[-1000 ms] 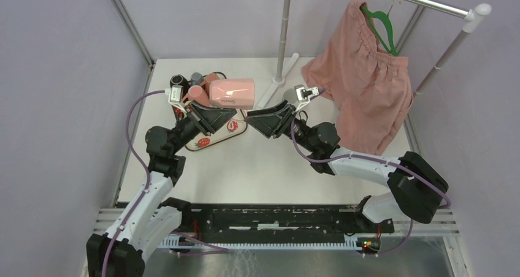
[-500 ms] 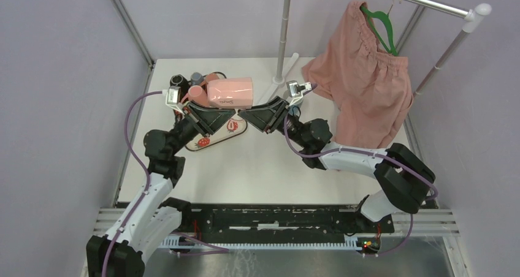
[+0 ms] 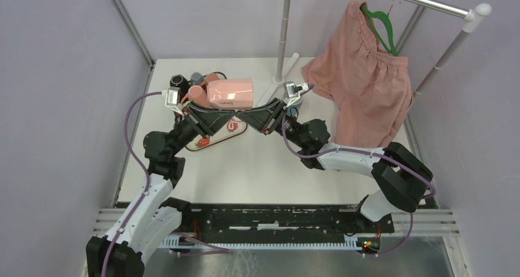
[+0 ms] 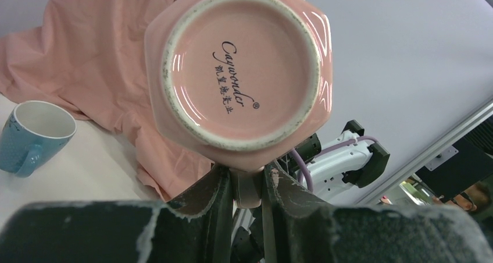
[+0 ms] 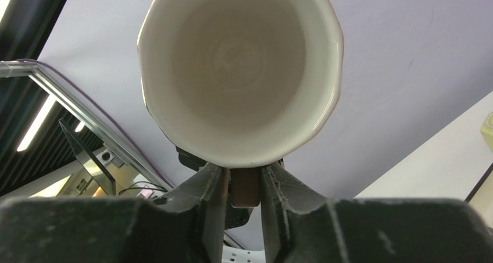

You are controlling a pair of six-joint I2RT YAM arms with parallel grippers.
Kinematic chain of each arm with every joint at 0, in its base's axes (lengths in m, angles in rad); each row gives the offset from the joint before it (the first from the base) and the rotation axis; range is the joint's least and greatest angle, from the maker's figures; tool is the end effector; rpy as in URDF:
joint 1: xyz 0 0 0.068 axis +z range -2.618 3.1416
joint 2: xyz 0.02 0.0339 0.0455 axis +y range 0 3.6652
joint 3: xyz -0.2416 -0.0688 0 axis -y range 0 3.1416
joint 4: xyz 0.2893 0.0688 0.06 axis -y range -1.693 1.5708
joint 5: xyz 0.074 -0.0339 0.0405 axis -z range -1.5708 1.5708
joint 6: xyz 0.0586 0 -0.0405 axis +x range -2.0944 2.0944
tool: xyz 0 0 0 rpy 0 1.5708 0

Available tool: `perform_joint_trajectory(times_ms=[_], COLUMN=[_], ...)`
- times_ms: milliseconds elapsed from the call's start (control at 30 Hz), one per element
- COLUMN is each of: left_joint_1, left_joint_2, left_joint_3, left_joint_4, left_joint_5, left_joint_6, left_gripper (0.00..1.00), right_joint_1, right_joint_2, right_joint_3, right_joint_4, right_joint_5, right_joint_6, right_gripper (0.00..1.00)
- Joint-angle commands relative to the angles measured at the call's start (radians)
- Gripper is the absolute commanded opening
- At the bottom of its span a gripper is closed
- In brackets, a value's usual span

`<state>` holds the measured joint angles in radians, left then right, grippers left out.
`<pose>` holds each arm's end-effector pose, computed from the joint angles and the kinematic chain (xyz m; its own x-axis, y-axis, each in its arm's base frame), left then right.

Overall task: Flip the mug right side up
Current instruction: Turn over the cup on the tray.

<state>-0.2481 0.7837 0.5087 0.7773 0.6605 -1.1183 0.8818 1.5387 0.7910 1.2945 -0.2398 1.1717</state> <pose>0.2326 -0.0960 0.3211 -0.4392 -0.6214 -0.6489 0.7324 0.1706 -0.6591 0.2289 0.2999 0.2703 -0.6813 0.5807 -0.4457 -0.6461 -0.1907 0.7391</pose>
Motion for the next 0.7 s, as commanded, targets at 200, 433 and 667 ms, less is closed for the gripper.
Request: perform_joint_trajectory(times_ms=[200,433,667], left_joint_1=[-0.01,-0.01,-0.012], left_joint_2=[-0.051,-0.068,-0.069], left_joint_3=[-0.015,-0.013,0.006], left_joint_4=[0.104,0.08,0.075], left_joint_5=[0.023,0.031,0.038], left_joint_6=[-0.024,-0.003,0.002], left_gripper=[0.02,0.2,0.45], right_joint_1=[0.004,0.003,0.003], right_joint_2=[0.003,-0.045,-0.094], right_joint_3=[0.047,0.01,-0.029], right_joint_4=[0.114,0.09,0.119], right_joint_5=[0.002,0.026,0.045], right_joint_6=[0.013,-0.035,-0.064], right_gripper=[0.05,0.0,0.0])
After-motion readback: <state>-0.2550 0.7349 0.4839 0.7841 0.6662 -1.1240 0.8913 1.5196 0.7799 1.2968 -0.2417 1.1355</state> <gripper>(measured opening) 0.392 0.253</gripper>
